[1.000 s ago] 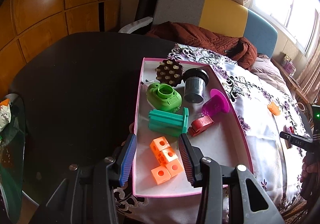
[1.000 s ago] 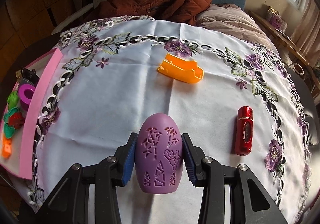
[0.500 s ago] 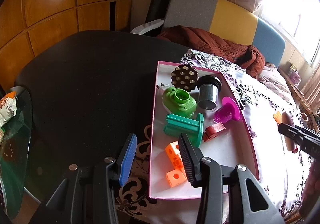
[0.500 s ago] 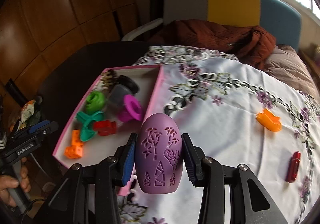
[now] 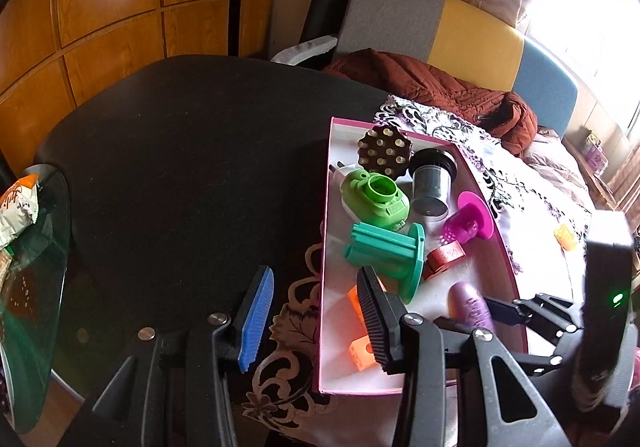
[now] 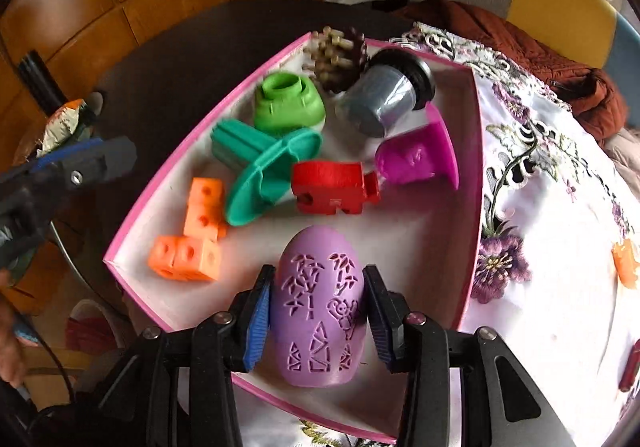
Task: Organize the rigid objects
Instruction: 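Carry the lilac egg into the tray and open the right gripper, then move both open tools back to the orange clip and red lipstick tube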
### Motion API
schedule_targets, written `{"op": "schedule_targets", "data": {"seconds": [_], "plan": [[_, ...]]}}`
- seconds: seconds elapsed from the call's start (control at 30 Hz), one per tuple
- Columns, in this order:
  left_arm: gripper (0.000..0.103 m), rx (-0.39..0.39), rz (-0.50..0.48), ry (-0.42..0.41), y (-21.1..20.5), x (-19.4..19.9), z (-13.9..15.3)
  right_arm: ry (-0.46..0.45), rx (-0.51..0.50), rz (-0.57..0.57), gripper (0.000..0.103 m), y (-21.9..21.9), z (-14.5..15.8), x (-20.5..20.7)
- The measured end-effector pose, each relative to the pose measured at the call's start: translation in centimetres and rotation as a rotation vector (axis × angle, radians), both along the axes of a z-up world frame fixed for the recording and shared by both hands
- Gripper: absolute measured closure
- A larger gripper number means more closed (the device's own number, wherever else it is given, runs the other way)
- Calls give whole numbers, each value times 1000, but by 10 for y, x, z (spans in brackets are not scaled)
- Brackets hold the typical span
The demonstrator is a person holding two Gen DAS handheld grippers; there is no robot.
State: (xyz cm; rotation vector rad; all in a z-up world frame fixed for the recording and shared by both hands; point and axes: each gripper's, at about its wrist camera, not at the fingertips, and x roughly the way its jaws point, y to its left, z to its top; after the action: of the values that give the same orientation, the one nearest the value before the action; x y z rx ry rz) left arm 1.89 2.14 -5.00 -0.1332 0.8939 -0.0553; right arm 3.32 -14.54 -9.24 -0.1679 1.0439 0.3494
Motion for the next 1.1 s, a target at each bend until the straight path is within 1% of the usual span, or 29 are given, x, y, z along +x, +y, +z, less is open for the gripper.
{"op": "schedule_targets", "data": {"seconds": [0.17,0.33,0.4,0.53,0.57,0.6,0.73,0.77,0.8,0.87,0.93,0.97,1.1], "plan": [[59,4,-6,6,-2,0,-1,2,15,-3,58,-3,1,-5],[59,10,-13,5,-5,-1,-1,-5,45,-11,53,-8,5,-7],[59,12,-13,5,-6,-2,0,-18,60,-19,46,-11,9,-8],[59,15,-22,5,-8,-3,0,-41,74,-33,43,-14,15,-9],[59,16,-24,5,-9,-3,1,-47,77,-38,41,-16,16,-10],[59,18,-25,4,-10,-4,1,-54,81,-43,36,-16,18,-10],[59,22,-32,1,-13,-4,2,-90,100,-65,30,-24,29,-14],[59,23,-34,1,-13,-5,2,-102,105,-73,26,-27,32,-15],[59,24,-37,0,-14,-5,3,-113,111,-83,23,-31,34,-14],[59,28,-43,-2,-16,-5,4,-132,129,-101,23,-38,40,-15],[59,31,-49,-3,-19,-5,4,-149,140,-124,18,-47,45,-17],[59,32,-53,-4,-20,-5,5,-157,143,-135,13,-52,47,-16],[59,40,-70,-7,-25,-5,7,-179,142,-188,13,-79,54,-14]]}}
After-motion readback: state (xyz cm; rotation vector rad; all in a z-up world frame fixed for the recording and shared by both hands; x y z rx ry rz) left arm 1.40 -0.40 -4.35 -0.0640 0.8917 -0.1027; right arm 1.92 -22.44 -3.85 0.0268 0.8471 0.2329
